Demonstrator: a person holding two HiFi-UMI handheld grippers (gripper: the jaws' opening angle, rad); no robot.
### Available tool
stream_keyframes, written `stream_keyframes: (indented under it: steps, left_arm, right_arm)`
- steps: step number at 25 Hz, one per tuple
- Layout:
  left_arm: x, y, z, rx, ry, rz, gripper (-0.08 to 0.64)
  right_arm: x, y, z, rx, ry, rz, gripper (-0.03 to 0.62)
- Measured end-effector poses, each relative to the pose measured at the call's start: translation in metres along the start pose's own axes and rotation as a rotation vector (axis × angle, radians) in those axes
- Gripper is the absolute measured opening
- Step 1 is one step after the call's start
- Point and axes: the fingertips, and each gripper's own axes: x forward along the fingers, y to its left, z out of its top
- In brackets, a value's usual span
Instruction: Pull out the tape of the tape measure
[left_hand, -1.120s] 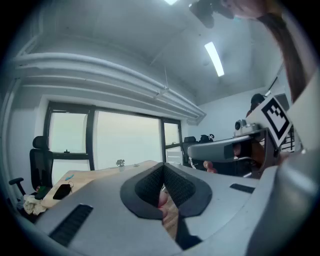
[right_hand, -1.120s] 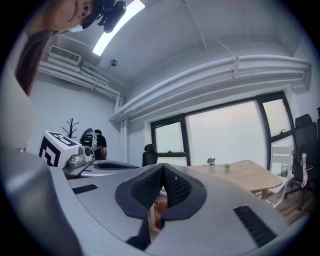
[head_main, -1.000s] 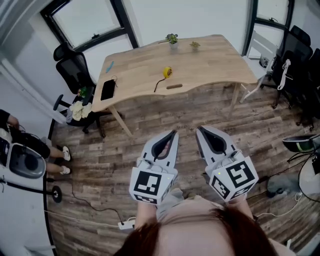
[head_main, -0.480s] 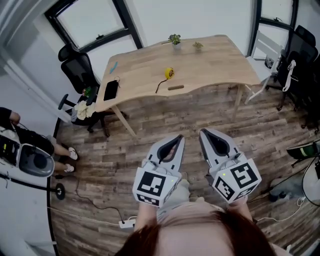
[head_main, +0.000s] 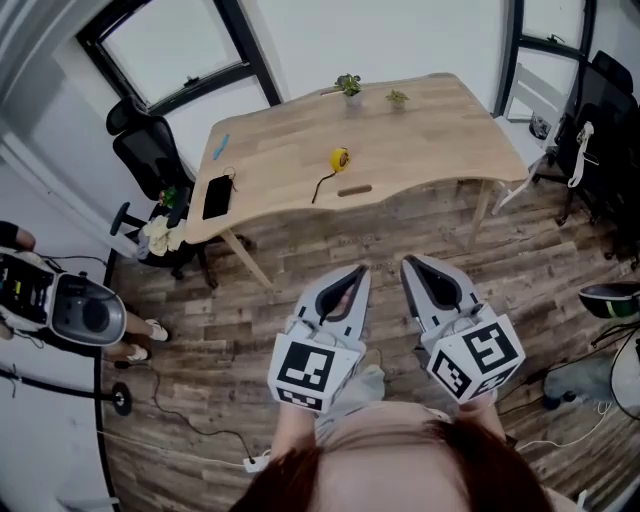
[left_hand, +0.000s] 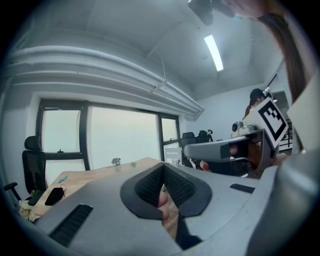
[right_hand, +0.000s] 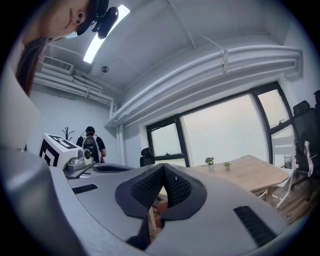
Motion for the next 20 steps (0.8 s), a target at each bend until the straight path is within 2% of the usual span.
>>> stream_keyframes:
  steps: [12,20]
  left_arm:
    - [0.044,0.103,0.005,-0.027,-0.033,0.027,0.002]
    - [0.070,0.154,0.001,-0.039,-0.043,0.022,0.002]
  right_arm:
    - [0.105,-0.015,0.003,-0.037,0.020,-0.019,-0.002]
    - [0.158,-0.025,-0.002,-0.070,0.042,-0.043,-0.002]
